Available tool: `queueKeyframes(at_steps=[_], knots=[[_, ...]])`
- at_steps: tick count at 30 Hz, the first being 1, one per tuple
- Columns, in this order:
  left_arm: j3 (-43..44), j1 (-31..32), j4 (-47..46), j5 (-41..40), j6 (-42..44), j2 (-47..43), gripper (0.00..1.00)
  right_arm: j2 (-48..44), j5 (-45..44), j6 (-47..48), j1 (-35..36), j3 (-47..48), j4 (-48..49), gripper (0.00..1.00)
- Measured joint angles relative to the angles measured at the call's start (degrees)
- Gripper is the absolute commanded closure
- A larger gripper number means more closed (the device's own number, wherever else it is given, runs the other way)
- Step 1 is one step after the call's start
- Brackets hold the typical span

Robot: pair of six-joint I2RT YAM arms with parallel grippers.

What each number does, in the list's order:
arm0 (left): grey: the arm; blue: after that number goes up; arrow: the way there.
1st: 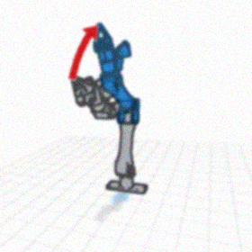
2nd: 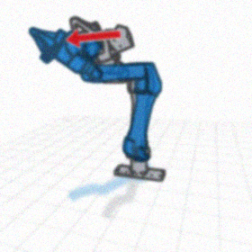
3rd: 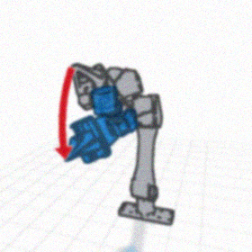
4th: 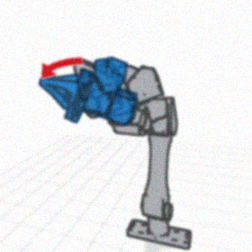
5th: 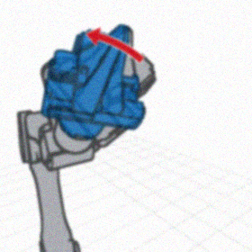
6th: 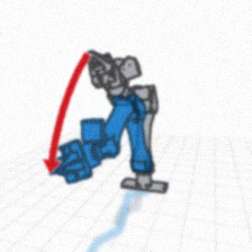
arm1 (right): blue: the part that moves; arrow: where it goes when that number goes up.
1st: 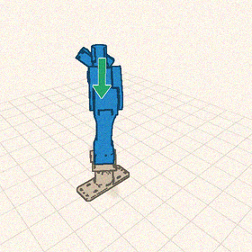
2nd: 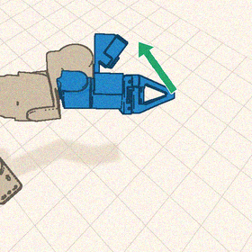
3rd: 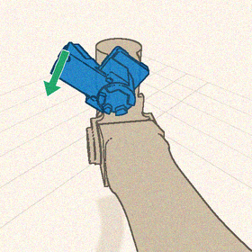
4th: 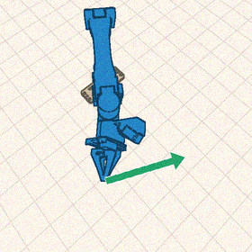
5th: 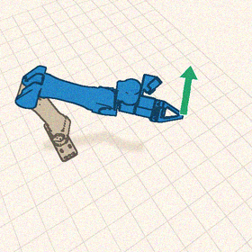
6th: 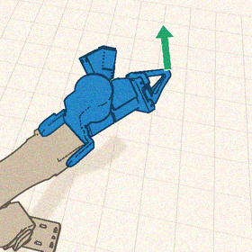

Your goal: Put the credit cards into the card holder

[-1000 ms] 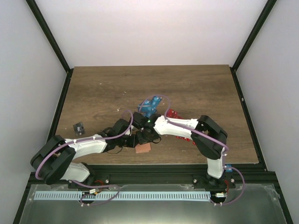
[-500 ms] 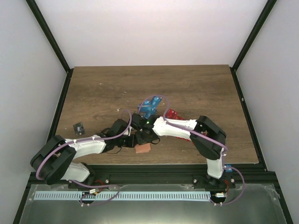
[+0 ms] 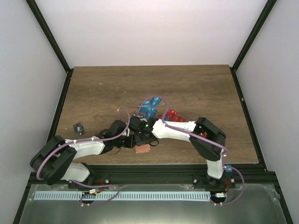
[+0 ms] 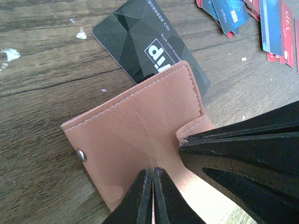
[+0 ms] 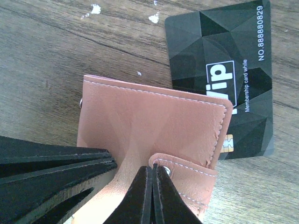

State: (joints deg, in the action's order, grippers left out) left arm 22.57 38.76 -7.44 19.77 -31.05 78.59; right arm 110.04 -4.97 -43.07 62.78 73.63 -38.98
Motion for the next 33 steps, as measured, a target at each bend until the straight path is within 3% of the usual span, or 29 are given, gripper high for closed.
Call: queueKeyframes(at_steps=[12, 33], knots=[[-1.1, -0.3, -0.6, 0.0, 1.2, -1.0, 0.94, -0.2, -2.1, -1.5, 1.3, -1.2, 2.1, 0.97], [-1.2, -0.8, 10.3, -4.6, 1.7, -7.4, 0.89, -2.8, 3.3, -0.8, 1.8, -2.8, 7.8, 0.38]])
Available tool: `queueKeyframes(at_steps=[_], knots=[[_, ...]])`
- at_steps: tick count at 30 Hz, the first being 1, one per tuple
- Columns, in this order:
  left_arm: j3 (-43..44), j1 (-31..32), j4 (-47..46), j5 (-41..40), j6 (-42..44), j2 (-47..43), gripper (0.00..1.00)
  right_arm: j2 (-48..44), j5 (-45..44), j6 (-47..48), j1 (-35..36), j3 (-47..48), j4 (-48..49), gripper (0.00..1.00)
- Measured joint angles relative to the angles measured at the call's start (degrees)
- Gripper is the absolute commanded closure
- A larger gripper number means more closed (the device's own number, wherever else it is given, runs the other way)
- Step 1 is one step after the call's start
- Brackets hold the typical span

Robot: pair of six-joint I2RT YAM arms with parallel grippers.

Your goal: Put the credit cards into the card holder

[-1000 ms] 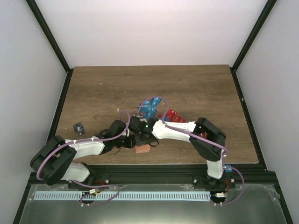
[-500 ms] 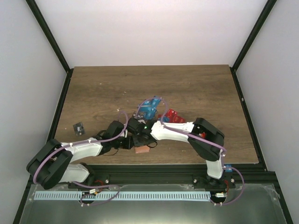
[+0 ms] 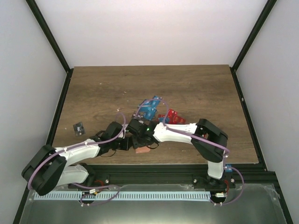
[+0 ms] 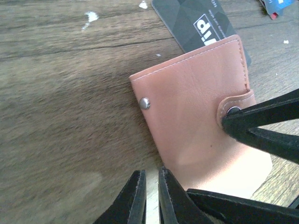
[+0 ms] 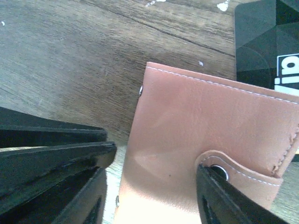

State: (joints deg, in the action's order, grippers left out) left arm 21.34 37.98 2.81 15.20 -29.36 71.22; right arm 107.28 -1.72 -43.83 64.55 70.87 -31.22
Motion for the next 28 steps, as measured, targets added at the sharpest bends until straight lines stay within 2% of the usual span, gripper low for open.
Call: queueKeyframes(at_steps=[5, 11, 14, 16, 18, 19, 22, 23, 25, 28], knots=[[1.1, 0.5, 6.9, -2.7, 0.0, -4.8, 0.87, -2.1, 2.4, 0.8, -0.1, -1.1, 0.1, 0.2], [5.2, 0.8, 11.4, -6.3, 0.1, -13.1, 0.84, -9.8, 6.9, 2.8, -0.7, -3.9, 0.9, 0.09], [7.8, 0.7, 12.4, -8.9, -0.4, -16.8, 0.83, -14.6, 8.0, 4.1, -0.9, -4.1, 1.7, 0.0], [9.4, 0.7, 13.4, -10.5, -0.6, -19.0, 0.82, -18.5, 7.5, 5.2, -1.0, -4.1, 2.5, 0.0], [11.4, 0.7, 14.4, -12.3, -0.7, -20.9, 0.71, -22.5, 6.1, 6.4, -0.9, -4.1, 4.4, 0.0], [12.2, 0.8, 15.2, -13.0, -0.7, -21.8, 0.61, -24.6, 4.6, 7.1, -0.9, -4.1, 5.0, 0.0], [15.4, 1.0, 18.4, -16.2, -0.7, -25.5, 0.2, -31.5, -0.4, 9.1, -0.8, -4.9, 7.9, 0.0], [16.4, 1.1, 19.7, -17.3, -0.8, -27.1, 0.11, -33.8, -2.2, 9.9, -0.8, -5.7, 9.3, 0.0], [17.9, 1.1, 21.7, -19.4, -0.6, -30.3, 0.0, -38.8, -5.4, 11.5, -1.1, -8.3, 12.2, 0.0], [19.4, 1.1, 23.7, -21.9, -0.6, -34.4, 0.0, -45.2, -8.2, 13.2, -2.6, -13.4, 15.0, 0.0]])
